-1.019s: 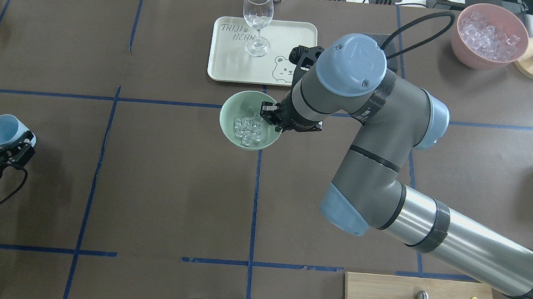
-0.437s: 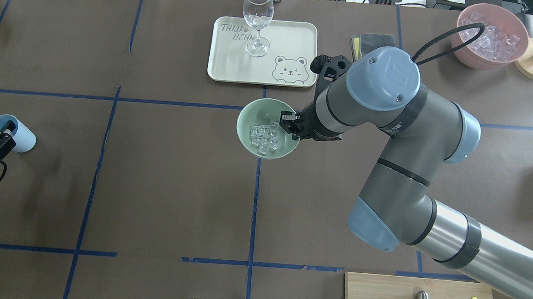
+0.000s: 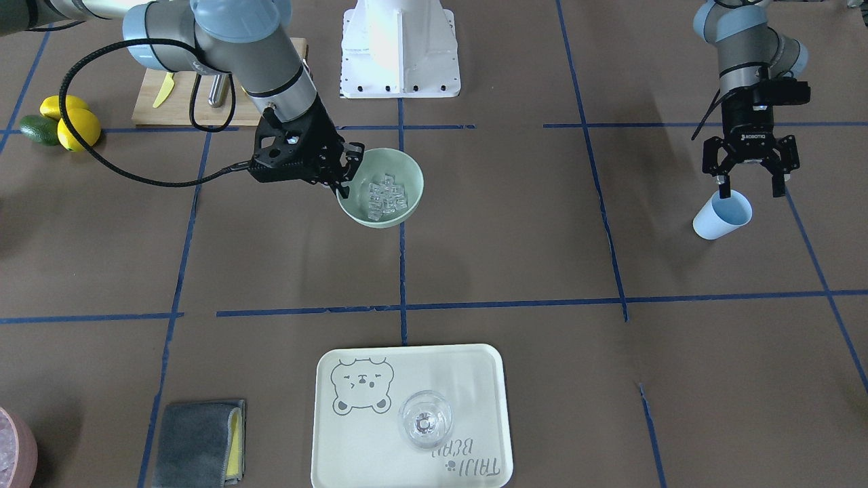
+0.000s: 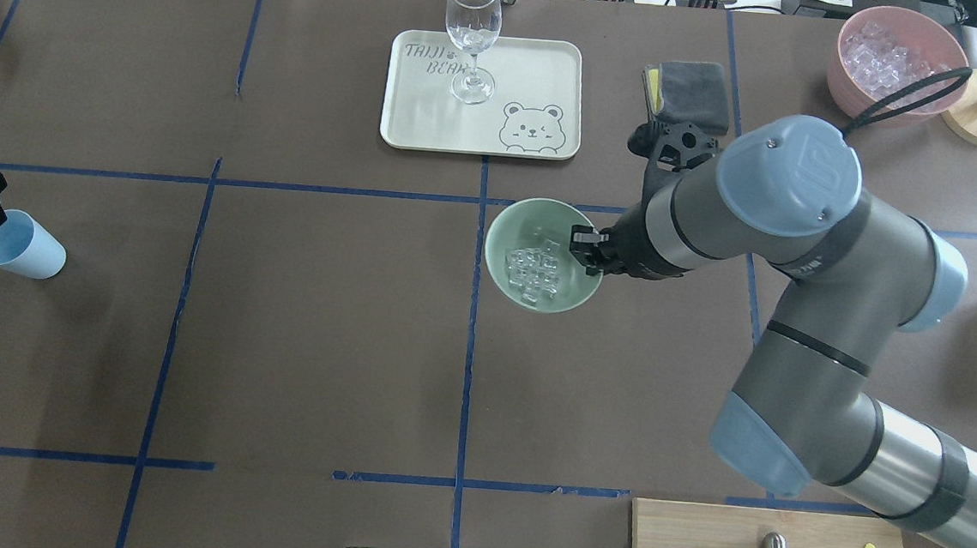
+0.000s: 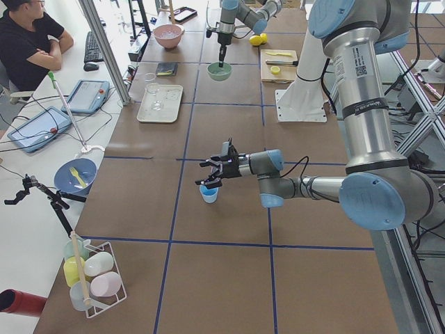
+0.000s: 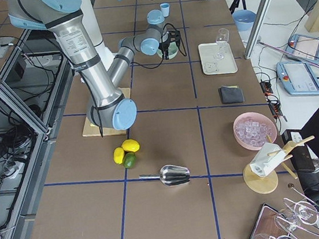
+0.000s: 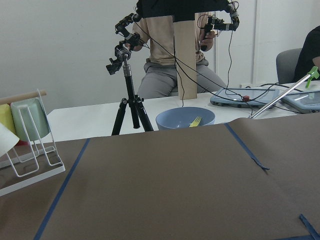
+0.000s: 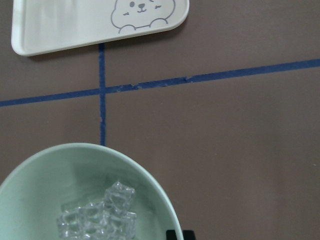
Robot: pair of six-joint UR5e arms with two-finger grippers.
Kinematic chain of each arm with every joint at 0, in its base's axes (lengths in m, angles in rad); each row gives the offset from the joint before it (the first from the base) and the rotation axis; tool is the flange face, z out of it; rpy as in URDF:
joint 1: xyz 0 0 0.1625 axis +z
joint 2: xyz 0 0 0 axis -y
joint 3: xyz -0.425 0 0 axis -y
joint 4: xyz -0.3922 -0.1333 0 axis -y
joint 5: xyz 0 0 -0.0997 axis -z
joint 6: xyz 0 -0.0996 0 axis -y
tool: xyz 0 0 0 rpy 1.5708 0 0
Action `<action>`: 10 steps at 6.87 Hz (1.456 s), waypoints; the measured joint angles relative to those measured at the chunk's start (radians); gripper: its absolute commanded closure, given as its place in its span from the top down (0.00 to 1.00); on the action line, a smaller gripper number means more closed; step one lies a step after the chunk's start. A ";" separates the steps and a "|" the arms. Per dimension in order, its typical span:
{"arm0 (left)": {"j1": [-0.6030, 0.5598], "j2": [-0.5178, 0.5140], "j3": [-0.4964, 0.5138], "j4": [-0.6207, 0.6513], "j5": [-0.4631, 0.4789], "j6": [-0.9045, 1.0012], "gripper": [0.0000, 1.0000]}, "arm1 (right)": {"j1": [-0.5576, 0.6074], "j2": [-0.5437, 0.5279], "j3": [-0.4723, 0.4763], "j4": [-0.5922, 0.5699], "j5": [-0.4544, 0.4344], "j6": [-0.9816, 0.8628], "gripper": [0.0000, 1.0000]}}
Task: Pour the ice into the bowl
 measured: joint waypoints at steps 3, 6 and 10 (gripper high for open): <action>-0.169 -0.063 -0.263 0.442 -0.260 0.077 1.00 | 0.043 -0.254 0.075 0.108 -0.004 -0.151 0.00; -0.384 -0.219 -0.307 0.731 -0.565 0.251 1.00 | 0.173 -0.553 -0.014 0.461 0.084 -0.311 0.00; -0.480 -0.323 -0.297 0.899 -0.690 0.337 1.00 | 0.313 -0.650 -0.262 0.755 0.197 -0.416 0.00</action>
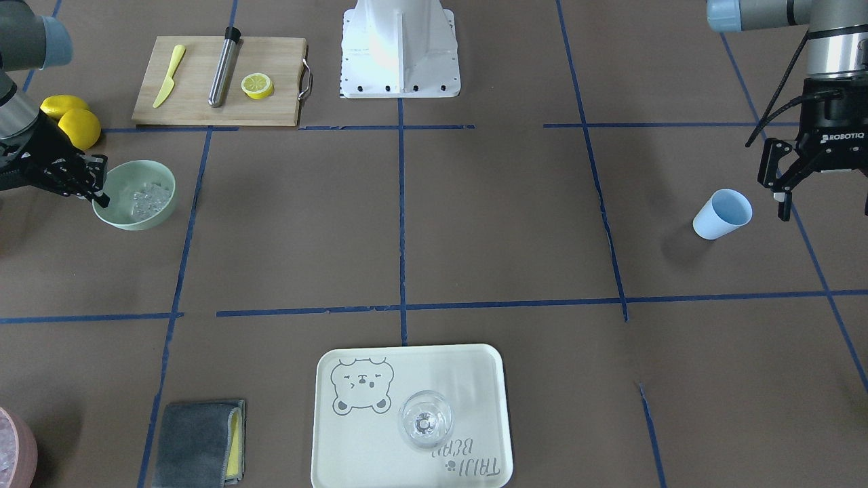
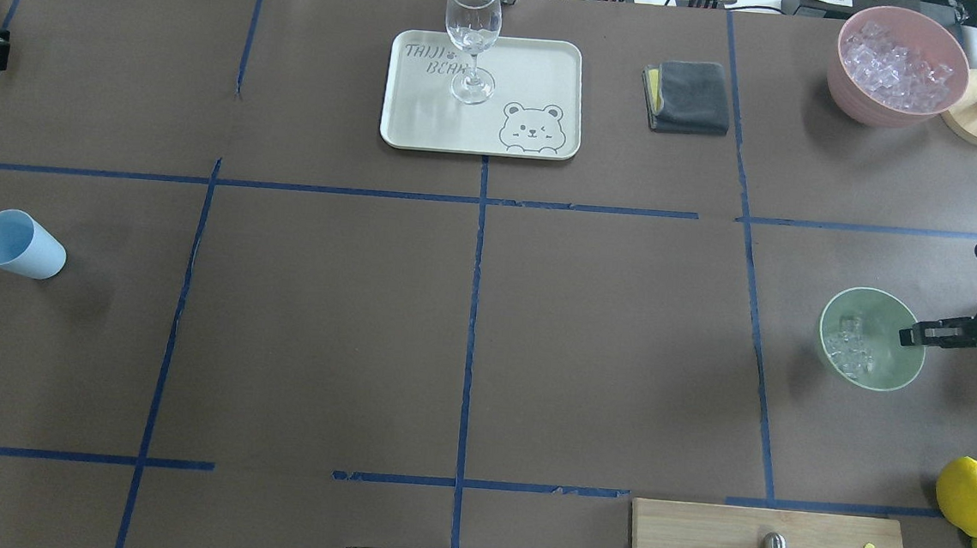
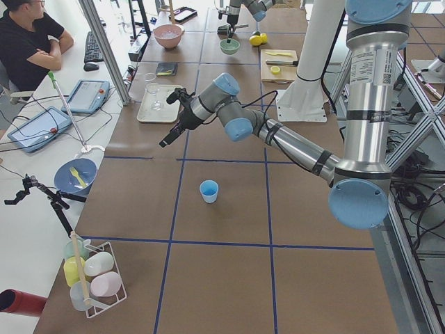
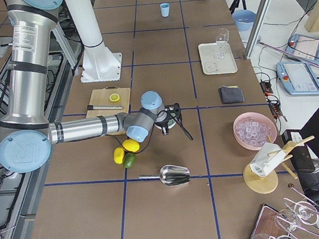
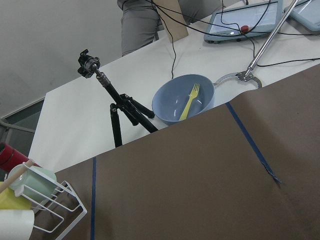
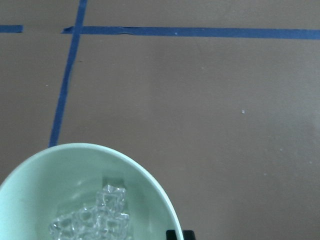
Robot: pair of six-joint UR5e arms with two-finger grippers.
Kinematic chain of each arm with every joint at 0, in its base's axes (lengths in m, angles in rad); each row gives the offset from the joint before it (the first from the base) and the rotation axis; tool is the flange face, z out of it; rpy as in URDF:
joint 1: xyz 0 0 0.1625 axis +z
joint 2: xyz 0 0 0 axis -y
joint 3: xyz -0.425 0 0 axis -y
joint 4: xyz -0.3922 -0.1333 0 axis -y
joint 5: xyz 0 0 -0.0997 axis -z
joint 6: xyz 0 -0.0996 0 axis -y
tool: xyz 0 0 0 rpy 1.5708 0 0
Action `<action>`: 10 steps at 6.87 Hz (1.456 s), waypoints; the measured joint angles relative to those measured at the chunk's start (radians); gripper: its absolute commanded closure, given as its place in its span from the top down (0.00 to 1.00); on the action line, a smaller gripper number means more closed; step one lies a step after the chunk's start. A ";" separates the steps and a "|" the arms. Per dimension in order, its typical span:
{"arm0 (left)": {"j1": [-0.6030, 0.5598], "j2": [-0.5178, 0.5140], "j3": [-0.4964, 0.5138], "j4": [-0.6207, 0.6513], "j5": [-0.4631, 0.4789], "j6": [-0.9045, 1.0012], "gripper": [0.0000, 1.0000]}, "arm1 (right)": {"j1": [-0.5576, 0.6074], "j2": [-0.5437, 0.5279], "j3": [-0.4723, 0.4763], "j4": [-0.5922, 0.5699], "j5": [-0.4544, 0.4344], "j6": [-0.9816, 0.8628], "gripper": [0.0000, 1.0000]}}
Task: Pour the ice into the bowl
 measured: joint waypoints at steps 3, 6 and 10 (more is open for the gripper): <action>-0.003 0.003 0.015 0.004 -0.008 0.001 1.00 | 0.070 0.001 -0.051 0.005 0.045 -0.039 1.00; -0.043 0.007 0.046 0.035 -0.062 0.014 1.00 | 0.160 0.011 -0.040 -0.098 0.106 -0.140 1.00; -0.221 -0.052 0.132 0.198 -0.295 0.240 1.00 | 0.426 0.078 0.177 -0.788 0.114 -0.789 1.00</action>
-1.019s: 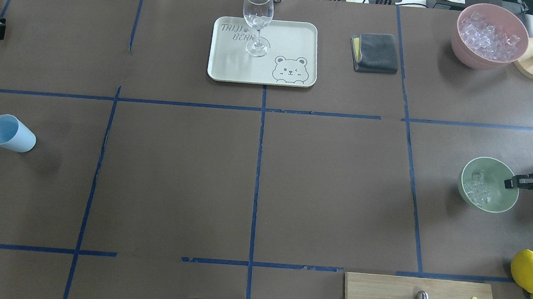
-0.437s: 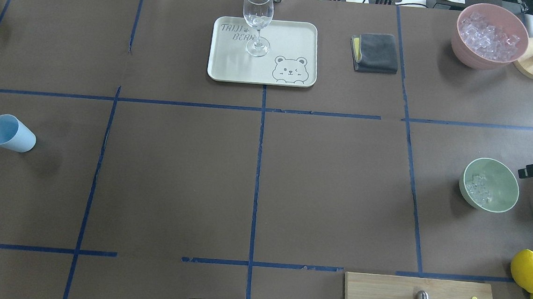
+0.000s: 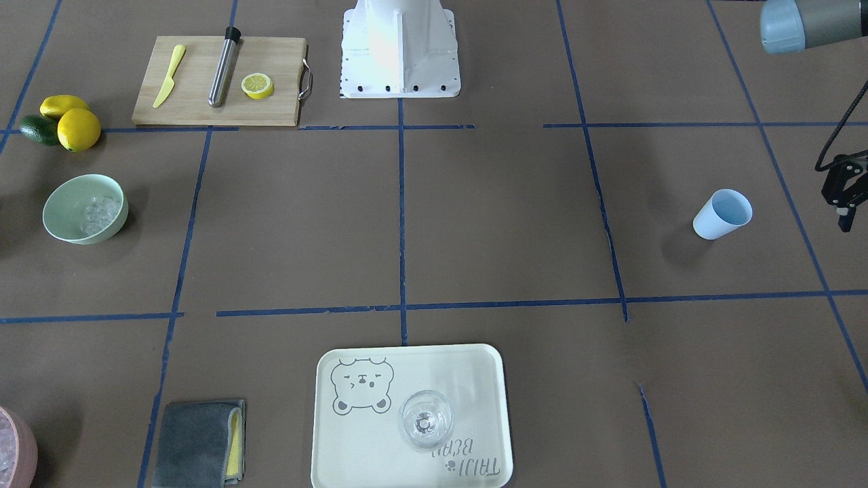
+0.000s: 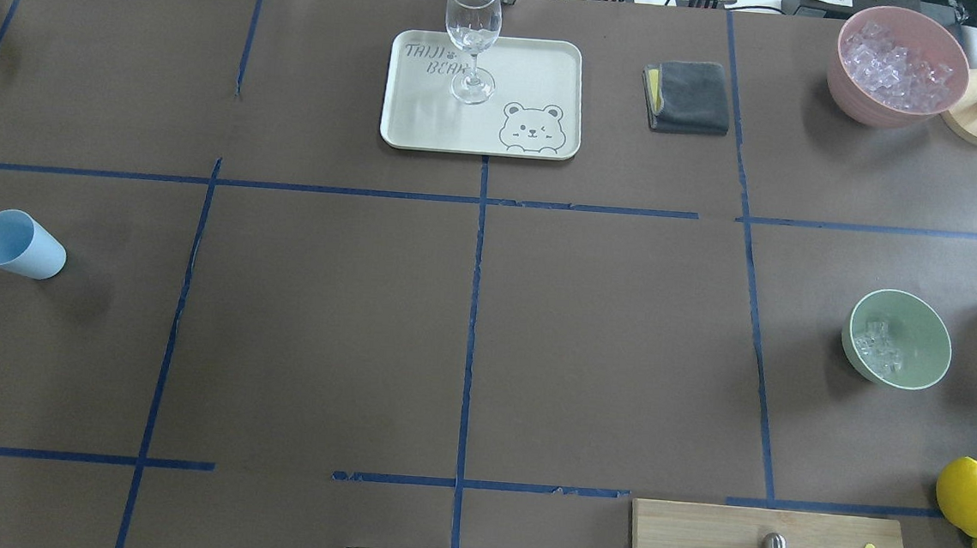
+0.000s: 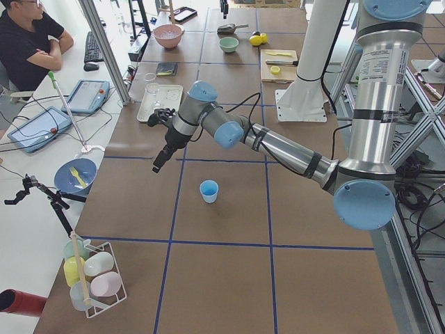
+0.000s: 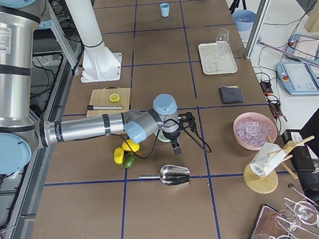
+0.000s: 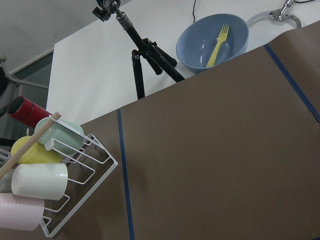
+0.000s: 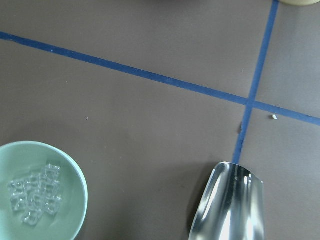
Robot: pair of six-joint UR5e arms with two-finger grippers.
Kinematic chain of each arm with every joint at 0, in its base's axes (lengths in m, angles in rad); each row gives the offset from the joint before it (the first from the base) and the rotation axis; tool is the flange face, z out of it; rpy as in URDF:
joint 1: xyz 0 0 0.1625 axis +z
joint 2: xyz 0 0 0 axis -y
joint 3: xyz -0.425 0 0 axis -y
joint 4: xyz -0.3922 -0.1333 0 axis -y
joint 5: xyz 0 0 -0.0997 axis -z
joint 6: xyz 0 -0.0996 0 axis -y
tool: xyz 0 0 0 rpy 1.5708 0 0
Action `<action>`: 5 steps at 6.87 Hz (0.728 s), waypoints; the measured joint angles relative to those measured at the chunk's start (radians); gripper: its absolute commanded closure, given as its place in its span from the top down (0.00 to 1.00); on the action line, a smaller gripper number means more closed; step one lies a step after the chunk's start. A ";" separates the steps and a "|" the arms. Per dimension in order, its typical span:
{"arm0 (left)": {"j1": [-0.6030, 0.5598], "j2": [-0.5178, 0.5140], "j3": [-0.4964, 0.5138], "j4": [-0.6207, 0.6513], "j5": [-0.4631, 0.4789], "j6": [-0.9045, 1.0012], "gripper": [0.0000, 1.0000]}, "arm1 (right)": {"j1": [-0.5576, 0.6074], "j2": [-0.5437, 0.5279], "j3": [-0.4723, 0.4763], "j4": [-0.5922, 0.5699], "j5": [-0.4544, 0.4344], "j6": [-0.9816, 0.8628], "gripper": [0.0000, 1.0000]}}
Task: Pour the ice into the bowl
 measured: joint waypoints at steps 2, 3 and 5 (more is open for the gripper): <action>-0.131 -0.002 0.096 0.022 -0.173 0.161 1.00 | 0.137 0.043 0.026 -0.238 0.066 -0.226 1.00; -0.192 -0.003 0.145 0.055 -0.235 0.259 1.00 | 0.171 0.035 0.020 -0.268 0.116 -0.256 1.00; -0.278 0.015 0.228 0.124 -0.345 0.393 1.00 | 0.200 0.014 0.008 -0.274 0.153 -0.247 1.00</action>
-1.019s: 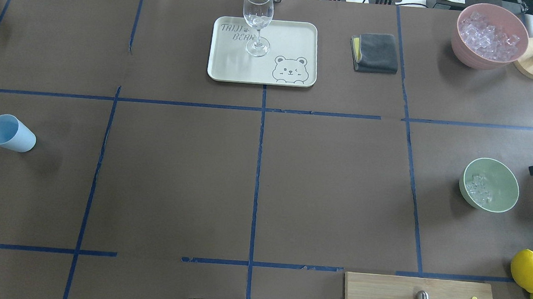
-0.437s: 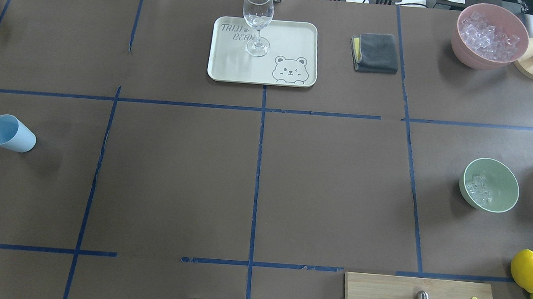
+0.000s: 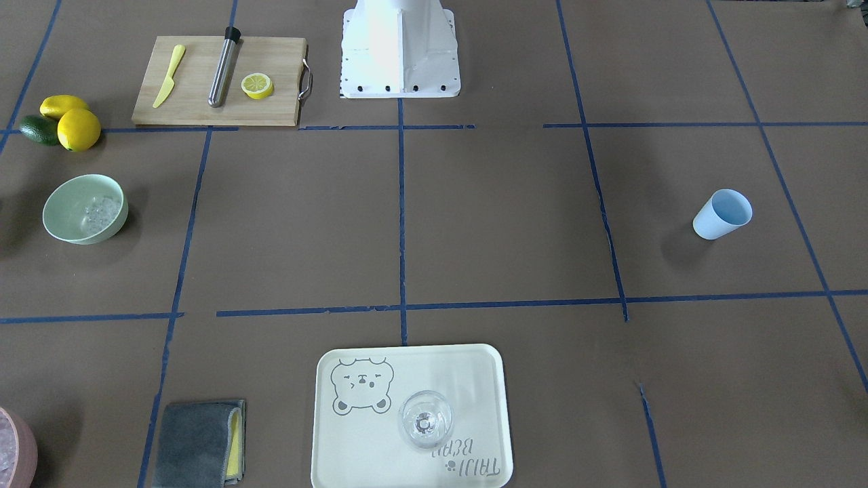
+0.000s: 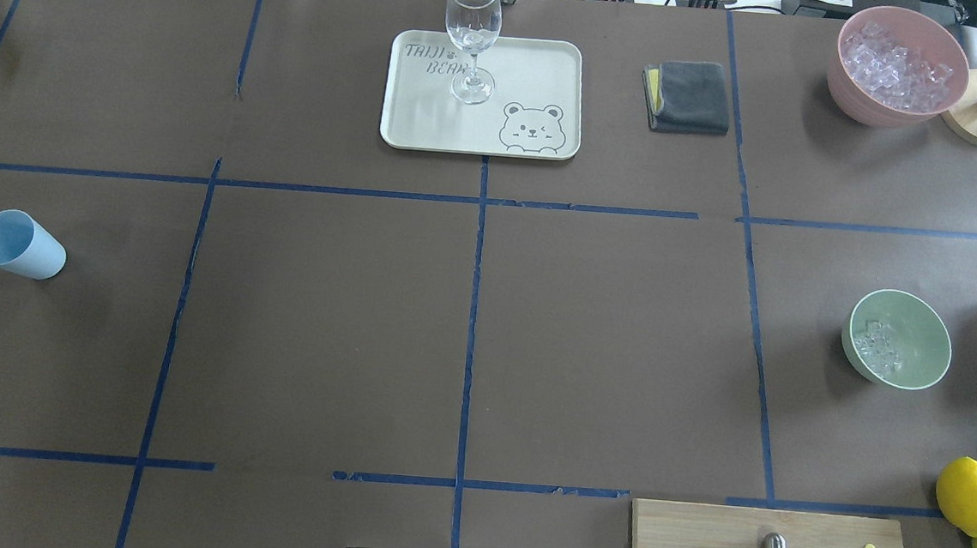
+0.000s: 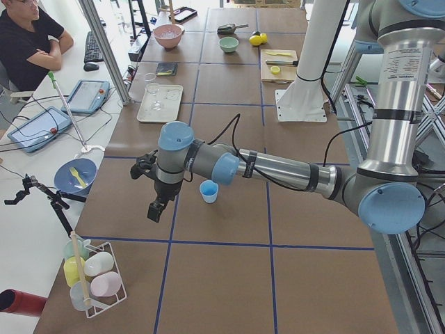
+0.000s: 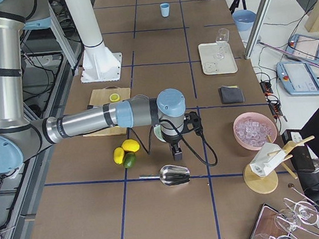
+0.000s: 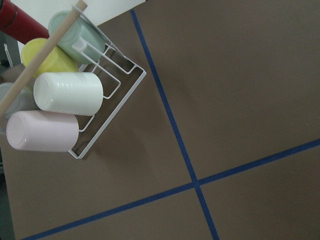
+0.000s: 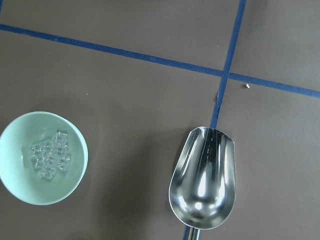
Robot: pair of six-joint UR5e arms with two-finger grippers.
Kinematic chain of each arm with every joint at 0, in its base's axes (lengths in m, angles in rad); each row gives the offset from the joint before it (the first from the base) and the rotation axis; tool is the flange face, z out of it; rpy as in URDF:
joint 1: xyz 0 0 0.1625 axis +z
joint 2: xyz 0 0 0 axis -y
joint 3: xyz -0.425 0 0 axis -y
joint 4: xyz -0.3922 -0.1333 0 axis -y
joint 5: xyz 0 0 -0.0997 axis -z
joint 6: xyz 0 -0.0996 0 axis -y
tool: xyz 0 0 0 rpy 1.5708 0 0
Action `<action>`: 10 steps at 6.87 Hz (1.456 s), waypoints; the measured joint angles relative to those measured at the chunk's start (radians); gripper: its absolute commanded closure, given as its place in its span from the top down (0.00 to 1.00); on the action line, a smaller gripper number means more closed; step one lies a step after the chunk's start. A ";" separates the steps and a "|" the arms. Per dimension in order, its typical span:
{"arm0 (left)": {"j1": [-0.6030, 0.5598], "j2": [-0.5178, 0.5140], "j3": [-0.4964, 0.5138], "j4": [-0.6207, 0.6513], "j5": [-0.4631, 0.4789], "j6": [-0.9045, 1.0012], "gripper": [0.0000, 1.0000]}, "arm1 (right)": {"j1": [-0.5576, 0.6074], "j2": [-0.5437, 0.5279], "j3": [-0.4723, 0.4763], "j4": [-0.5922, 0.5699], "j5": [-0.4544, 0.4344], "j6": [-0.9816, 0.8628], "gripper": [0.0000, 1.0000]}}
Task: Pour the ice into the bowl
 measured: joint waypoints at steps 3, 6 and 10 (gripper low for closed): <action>-0.020 0.090 0.070 0.007 -0.096 0.006 1.00 | 0.006 0.007 -0.004 0.003 0.003 0.055 1.00; -0.021 0.095 0.078 0.018 -0.105 -0.020 1.00 | 0.006 0.001 -0.009 0.002 0.005 0.058 1.00; -0.021 0.097 0.018 0.043 -0.125 -0.086 1.00 | 0.026 -0.005 -0.043 0.001 0.034 0.057 1.00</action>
